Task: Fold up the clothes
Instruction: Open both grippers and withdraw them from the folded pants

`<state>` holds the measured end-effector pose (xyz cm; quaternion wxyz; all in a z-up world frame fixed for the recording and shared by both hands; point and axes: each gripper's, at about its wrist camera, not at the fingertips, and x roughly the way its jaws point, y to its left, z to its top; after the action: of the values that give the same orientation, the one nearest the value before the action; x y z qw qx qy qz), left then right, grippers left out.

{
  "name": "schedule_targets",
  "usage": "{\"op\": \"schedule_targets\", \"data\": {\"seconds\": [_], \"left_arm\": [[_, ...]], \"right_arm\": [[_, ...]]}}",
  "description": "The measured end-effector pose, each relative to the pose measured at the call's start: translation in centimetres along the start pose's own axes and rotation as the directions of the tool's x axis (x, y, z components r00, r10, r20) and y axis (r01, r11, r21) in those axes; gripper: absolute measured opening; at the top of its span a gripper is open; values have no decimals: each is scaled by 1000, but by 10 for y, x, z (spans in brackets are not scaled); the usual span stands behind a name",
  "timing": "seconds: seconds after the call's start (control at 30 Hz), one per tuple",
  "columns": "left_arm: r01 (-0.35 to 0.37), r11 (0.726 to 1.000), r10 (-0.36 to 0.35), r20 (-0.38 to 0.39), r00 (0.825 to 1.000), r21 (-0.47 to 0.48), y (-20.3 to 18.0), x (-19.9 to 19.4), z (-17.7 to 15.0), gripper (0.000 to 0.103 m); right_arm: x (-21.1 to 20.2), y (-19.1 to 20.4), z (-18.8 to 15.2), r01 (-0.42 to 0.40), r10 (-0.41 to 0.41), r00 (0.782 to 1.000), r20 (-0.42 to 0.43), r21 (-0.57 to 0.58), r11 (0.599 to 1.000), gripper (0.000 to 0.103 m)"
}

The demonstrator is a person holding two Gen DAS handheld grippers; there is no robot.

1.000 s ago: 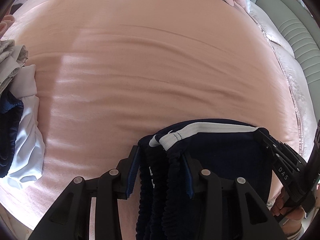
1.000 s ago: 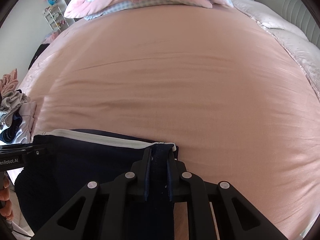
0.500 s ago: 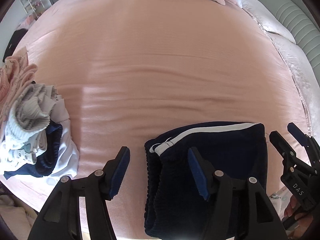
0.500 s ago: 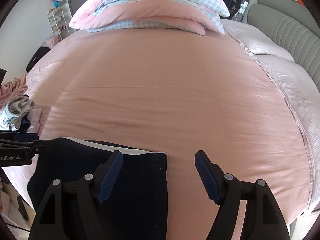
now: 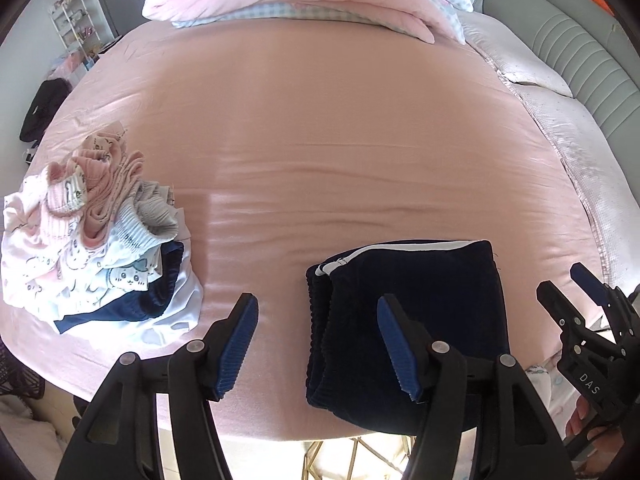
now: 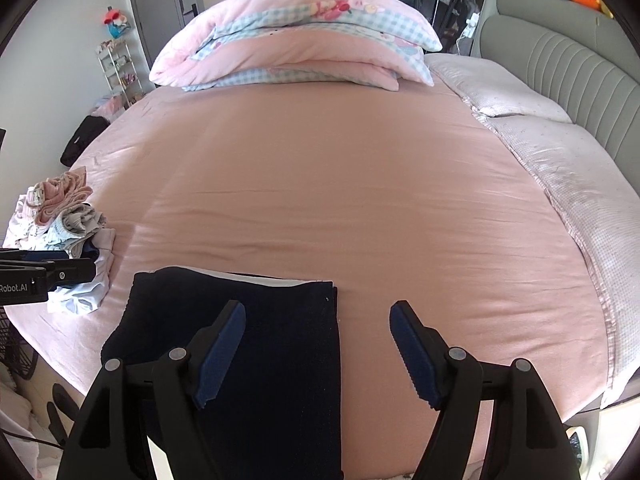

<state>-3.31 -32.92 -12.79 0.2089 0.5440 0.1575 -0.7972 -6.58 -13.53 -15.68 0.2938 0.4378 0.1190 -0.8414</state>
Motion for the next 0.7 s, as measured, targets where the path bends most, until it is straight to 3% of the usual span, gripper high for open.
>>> {"op": "schedule_targets", "data": {"seconds": [0.27,0.4,0.53,0.7], "left_arm": [[28,999,-29,23,999,20,-9,-20,-20,60],[8,997,-10,31,999,73,-22,-26,-34,60],[-57,987,52,37,998,148,-37,-32,-49,60],[-35,987,27,50,998,155,-47,-33,-66,62]], "right_arm": [[-37,13,-17,-8,8,999,38,-17,1000,75],[-52,22,-24,9,-5,998,61,-63,998,75],[-65,29,-36,14,-5,997,81,-101,995,75],[-74,34,-51,-8,18,996,84,-116,993,75]]}}
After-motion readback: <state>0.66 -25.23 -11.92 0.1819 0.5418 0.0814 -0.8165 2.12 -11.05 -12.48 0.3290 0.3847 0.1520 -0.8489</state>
